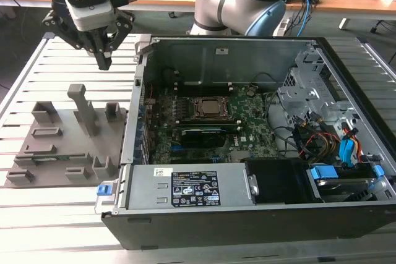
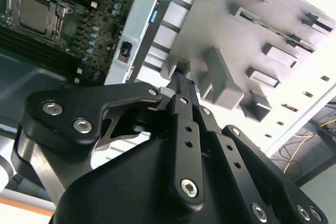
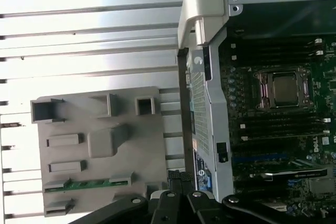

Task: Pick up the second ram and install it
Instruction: 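Reach for the second ram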

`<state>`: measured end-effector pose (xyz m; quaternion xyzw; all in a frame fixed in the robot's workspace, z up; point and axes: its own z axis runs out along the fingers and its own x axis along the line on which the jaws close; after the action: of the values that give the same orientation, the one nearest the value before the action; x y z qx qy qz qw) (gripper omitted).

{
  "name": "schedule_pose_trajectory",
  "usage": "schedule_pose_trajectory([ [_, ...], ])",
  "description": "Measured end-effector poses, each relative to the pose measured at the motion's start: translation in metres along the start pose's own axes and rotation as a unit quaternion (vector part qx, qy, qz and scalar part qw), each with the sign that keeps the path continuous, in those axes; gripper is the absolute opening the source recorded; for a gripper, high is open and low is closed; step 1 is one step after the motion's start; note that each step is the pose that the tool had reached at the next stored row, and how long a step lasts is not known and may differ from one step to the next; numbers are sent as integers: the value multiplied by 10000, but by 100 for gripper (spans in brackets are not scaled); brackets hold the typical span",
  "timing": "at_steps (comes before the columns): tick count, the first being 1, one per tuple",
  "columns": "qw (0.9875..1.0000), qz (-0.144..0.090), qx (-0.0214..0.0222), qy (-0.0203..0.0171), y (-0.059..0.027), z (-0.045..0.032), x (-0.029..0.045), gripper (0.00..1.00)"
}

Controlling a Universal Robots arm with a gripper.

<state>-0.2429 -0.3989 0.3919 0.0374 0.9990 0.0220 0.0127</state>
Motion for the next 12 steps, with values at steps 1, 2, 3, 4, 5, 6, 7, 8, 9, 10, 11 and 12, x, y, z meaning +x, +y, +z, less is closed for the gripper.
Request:
schedule_pose_trajectory([
  [1,10000,0,0,0,-2,0,22,11],
  [2,10000,0,0,0,-4,0,50,11],
  [3,10000,0,0,0,-5,0,69,11],
  [4,10000,0,0,0,-9,-1,119,11],
  [5,10000,0,0,0,-13,0,168,11],
  [6,10000,0,0,0,-17,0,222,11],
  [7,10000,0,0,0,-19,-1,248,11],
  [8,10000,0,0,0,-21,-1,274,11],
  [9,10000,0,0,0,-23,-1,308,11],
  [10,10000,1,0,0,-26,-1,340,11],
  [11,10000,0,0,0,-30,-1,395,11],
  [12,10000,0,0,0,-34,-1,454,11],
])
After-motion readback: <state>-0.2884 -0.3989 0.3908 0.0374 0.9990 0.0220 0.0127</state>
